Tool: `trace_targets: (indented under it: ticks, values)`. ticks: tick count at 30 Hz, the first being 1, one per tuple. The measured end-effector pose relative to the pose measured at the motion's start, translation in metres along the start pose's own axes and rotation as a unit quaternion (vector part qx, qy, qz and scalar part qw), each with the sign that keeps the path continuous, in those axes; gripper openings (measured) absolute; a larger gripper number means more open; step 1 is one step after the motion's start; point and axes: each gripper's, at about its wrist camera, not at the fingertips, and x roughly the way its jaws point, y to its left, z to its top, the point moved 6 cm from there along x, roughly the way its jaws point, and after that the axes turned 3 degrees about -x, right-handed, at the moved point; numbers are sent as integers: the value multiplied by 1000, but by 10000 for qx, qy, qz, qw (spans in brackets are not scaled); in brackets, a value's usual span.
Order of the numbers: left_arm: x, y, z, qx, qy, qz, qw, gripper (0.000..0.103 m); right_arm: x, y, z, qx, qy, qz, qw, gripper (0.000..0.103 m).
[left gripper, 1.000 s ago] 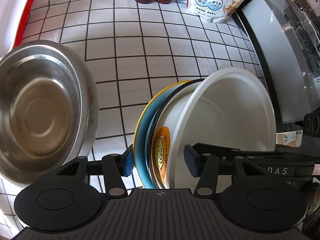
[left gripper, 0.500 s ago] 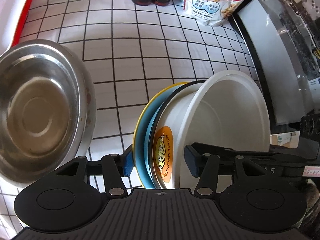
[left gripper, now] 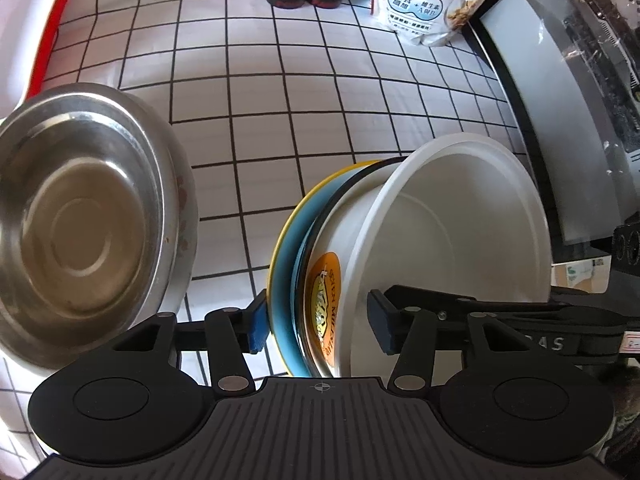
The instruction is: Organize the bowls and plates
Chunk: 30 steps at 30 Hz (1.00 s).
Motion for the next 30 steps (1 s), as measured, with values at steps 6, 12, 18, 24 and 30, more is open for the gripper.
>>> trace_targets:
  ticks: [6,12,18,24,30]
  values:
    - [-5,-1,-2,70,-33,-63,10000,56,0,-1,0,13,44,-95,9999,65]
    - [-9,-1,1,340,85,-166,9992,58,-3,5,-2,253,-128,-80,9996,68]
    - [-5,-2,11,484,191,-213,9984,59,-1,3,-5,396,-166,-51,9991,67]
    - [1,-1,14,500,378,-255,9977,59,-2,0,-8,630,-205,64,9978,67]
    - [9,-3,15,571,612,-93,9964,58,1,-2,-7,702,-22,66,9975,61]
